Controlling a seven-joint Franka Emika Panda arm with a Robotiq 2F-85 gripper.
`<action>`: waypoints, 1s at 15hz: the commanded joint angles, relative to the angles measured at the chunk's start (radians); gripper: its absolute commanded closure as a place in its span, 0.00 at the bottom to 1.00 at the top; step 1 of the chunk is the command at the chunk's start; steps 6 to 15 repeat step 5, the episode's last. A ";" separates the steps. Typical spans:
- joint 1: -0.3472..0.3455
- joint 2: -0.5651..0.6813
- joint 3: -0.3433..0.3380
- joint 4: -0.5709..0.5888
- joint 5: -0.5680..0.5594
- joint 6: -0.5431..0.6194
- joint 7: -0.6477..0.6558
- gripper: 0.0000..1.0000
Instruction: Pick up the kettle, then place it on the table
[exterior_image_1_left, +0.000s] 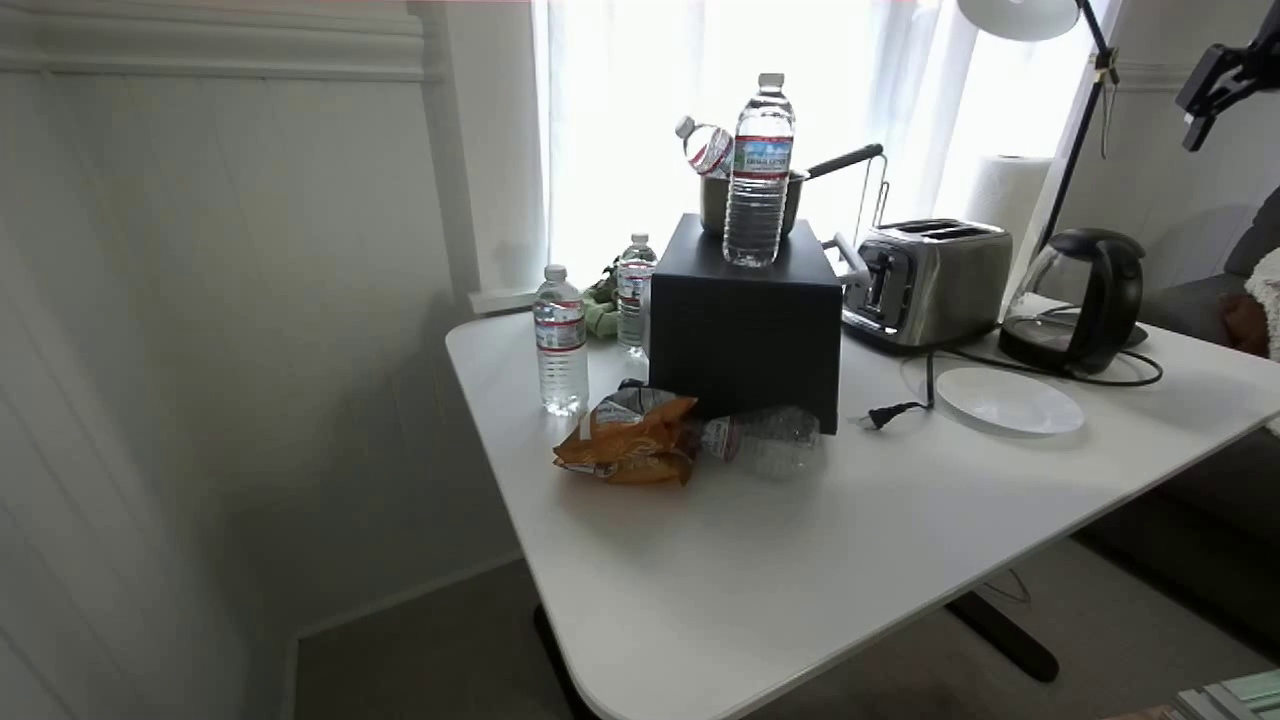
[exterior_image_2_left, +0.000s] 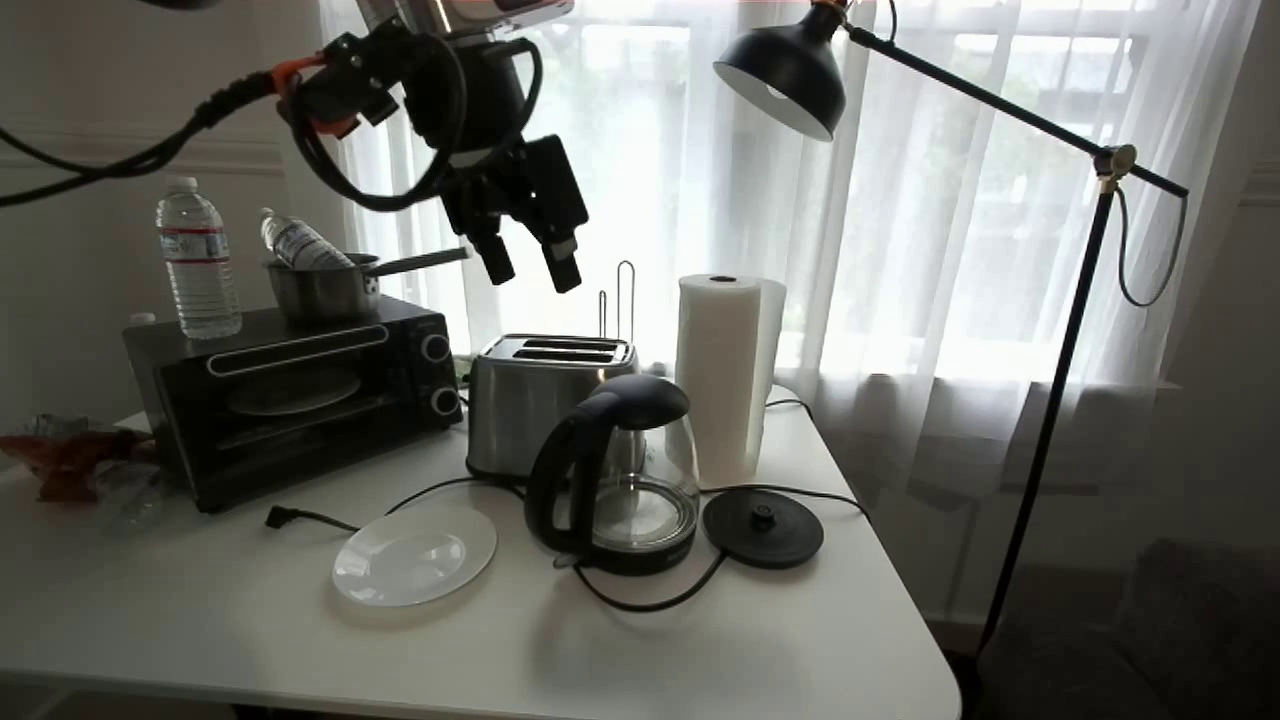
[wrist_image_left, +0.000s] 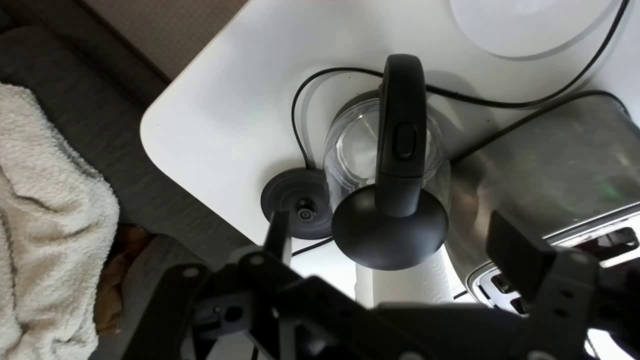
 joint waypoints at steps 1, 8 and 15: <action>0.000 0.000 -0.002 0.002 -0.001 -0.002 -0.016 0.00; 0.000 0.004 -0.006 0.002 -0.004 -0.002 -0.031 0.00; 0.000 0.004 -0.006 0.002 -0.004 -0.002 -0.031 0.00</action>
